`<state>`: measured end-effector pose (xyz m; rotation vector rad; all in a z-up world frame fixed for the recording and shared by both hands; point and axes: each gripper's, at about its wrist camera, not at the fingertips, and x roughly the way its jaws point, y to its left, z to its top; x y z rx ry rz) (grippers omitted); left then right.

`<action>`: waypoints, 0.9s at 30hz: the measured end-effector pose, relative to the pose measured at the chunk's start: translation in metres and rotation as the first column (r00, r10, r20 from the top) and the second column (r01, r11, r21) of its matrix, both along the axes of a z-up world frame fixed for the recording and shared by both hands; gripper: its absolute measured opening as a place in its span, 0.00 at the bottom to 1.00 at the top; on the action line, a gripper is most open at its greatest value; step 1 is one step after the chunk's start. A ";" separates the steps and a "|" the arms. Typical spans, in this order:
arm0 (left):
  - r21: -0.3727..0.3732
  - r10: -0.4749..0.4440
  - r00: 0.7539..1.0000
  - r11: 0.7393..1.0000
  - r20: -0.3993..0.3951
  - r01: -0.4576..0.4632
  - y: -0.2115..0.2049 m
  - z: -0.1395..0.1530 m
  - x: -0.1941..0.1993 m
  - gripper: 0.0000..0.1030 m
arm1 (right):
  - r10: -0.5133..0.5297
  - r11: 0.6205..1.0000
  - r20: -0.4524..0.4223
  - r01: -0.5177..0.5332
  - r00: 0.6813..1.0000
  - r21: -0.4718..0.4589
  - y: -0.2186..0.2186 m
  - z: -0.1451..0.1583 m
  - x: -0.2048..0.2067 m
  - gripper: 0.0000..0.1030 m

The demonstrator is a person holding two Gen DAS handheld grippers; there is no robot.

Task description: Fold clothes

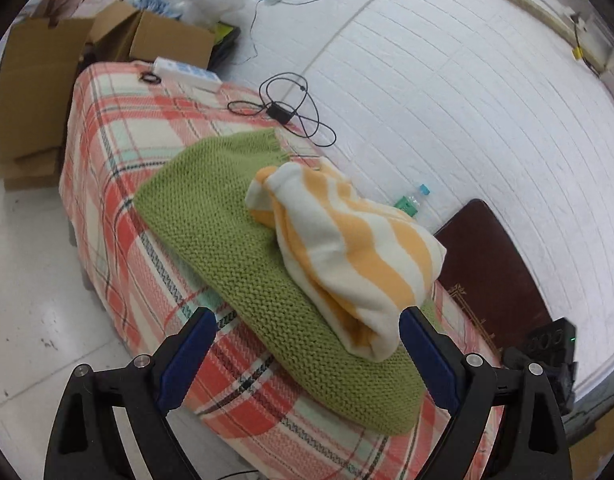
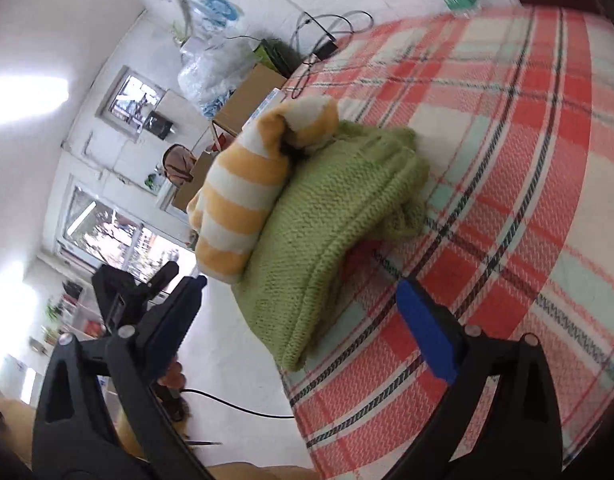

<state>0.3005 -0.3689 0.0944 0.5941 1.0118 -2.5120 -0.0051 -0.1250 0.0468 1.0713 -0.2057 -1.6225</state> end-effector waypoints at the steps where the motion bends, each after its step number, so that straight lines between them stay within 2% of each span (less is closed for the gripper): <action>1: -0.032 0.003 1.000 0.999 0.007 -0.003 0.006 0.006 0.000 0.92 | 0.012 1.000 -0.096 -0.011 0.995 0.014 -0.004 0.012 0.011 0.95; 3: -0.094 -0.002 1.000 0.996 0.025 0.004 0.016 0.018 -0.005 0.92 | 0.039 0.999 -0.279 -0.026 0.960 0.047 -0.012 0.032 0.034 0.93; 4: -0.125 -0.004 0.999 0.992 0.040 0.009 0.021 0.024 -0.009 0.93 | 0.058 0.997 -0.344 -0.037 0.937 0.067 -0.018 0.038 0.044 0.89; 5: -0.156 -0.006 0.999 0.988 0.054 0.015 0.025 0.029 -0.012 0.97 | 0.083 0.995 -0.394 -0.053 0.915 0.087 -0.025 0.043 0.052 0.81; 6: -0.181 -0.010 0.997 0.983 0.082 0.024 0.031 0.033 -0.017 0.99 | 0.108 0.992 -0.427 -0.070 0.898 0.102 -0.030 0.045 0.059 0.76; 8: -0.209 -0.004 0.992 0.977 0.127 0.031 0.038 0.037 -0.023 0.99 | 0.146 0.987 -0.440 -0.099 0.886 0.129 -0.040 0.042 0.066 0.58; 10: -0.207 -0.014 0.992 0.977 0.124 0.039 0.042 0.039 -0.025 0.99 | 0.165 0.982 -0.449 -0.105 0.878 0.157 -0.049 0.037 0.070 0.46; 14: -0.206 -0.028 0.992 0.977 0.126 0.054 0.050 0.043 -0.025 0.99 | 0.188 0.976 -0.457 -0.114 0.869 0.186 -0.054 0.029 0.076 0.40; 19: -0.193 -0.048 0.991 0.979 0.127 0.072 0.056 0.042 -0.023 0.99 | 0.190 0.976 -0.473 -0.114 0.860 0.184 -0.055 0.033 0.080 0.40; 27: -0.273 -0.031 0.989 0.960 0.144 0.070 0.069 0.050 -0.027 0.99 | 0.194 0.975 -0.474 -0.113 0.859 0.193 -0.054 0.033 0.084 0.40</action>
